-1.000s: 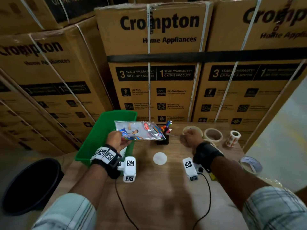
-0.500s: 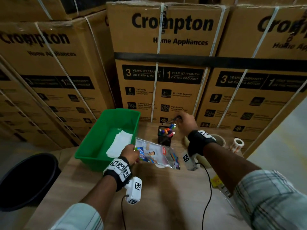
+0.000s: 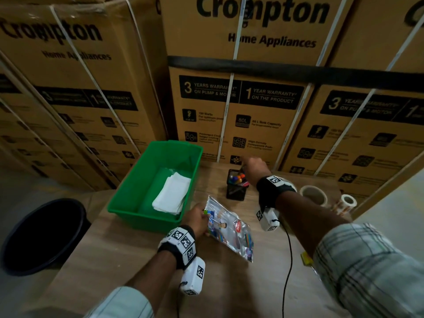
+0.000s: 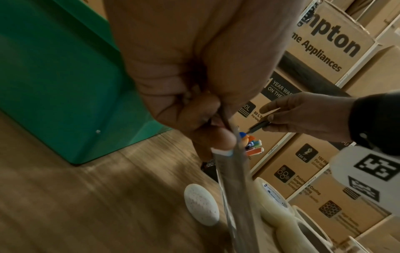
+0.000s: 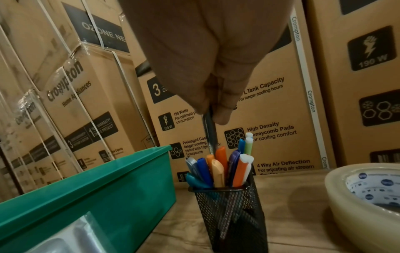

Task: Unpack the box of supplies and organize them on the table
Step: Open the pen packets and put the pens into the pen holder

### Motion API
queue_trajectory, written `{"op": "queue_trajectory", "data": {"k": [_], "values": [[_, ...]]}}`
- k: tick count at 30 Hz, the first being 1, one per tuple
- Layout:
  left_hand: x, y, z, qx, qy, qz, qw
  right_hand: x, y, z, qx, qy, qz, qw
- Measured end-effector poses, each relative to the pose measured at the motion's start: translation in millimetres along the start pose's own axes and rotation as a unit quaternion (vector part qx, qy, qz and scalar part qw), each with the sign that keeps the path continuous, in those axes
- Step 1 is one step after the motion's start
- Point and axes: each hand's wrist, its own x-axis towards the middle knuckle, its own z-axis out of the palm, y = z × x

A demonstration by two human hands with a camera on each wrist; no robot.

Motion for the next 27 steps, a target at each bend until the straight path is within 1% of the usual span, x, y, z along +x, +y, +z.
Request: {"op": "queue_trajectory", "data": {"k": [2, 5, 7, 9, 11, 12, 13, 15, 16, 19, 21, 22, 23, 24, 27], "values": [[-15, 15, -3, 0.01, 0.002, 0.006, 1.0, -1, 3, 1, 0.002, 0.001, 0.005, 1.0], [-22, 22, -4, 0.008, 0.007, 0.011, 1.0, -6, 10, 3, 0.014, 0.027, -0.004, 1.0], [-17, 19, -2, 0.0, 0.008, 0.011, 1.0, -11, 15, 4, 0.02, 0.048, -0.01, 0.999], [-27, 31, -5, -0.011, 0.007, 0.015, 1.0, -20, 17, 2, 0.023, 0.053, -0.018, 0.998], [-36, 42, -9, -0.023, 0.02, 0.025, 0.999, -33, 17, 1, 0.01, 0.008, -0.04, 0.999], [-38, 45, -11, -0.033, 0.022, 0.027, 0.999, -41, 16, 0, 0.001, -0.019, -0.043, 0.999], [-38, 48, -12, -0.046, 0.029, 0.028, 0.998, -47, 19, 2, 0.002, -0.032, -0.042, 0.999], [-40, 54, -15, -0.057, 0.044, 0.032, 0.997, -59, 29, 6, 0.017, -0.048, -0.007, 0.999], [-42, 55, -18, -0.051, 0.055, 0.033, 0.997, -64, 35, 8, 0.017, -0.056, 0.024, 0.998], [-38, 57, -23, -0.059, 0.072, 0.042, 0.995, -77, 46, 14, -0.014, -0.092, 0.104, 0.99], [-37, 57, -25, -0.067, 0.071, 0.048, 0.994, -86, 45, 14, 0.018, -0.126, 0.131, 0.983], [-36, 57, -24, -0.067, 0.066, 0.055, 0.994, -90, 44, 14, 0.052, -0.137, 0.14, 0.979], [-37, 56, -24, -0.067, 0.062, 0.065, 0.994, -94, 45, 15, 0.098, -0.135, 0.155, 0.974], [-37, 57, -22, -0.078, 0.059, 0.071, 0.993, -97, 47, 15, 0.115, -0.127, 0.156, 0.973], [-35, 52, -14, -0.078, 0.021, 0.079, 0.994, -119, 50, 19, 0.131, -0.073, 0.176, 0.973]]}}
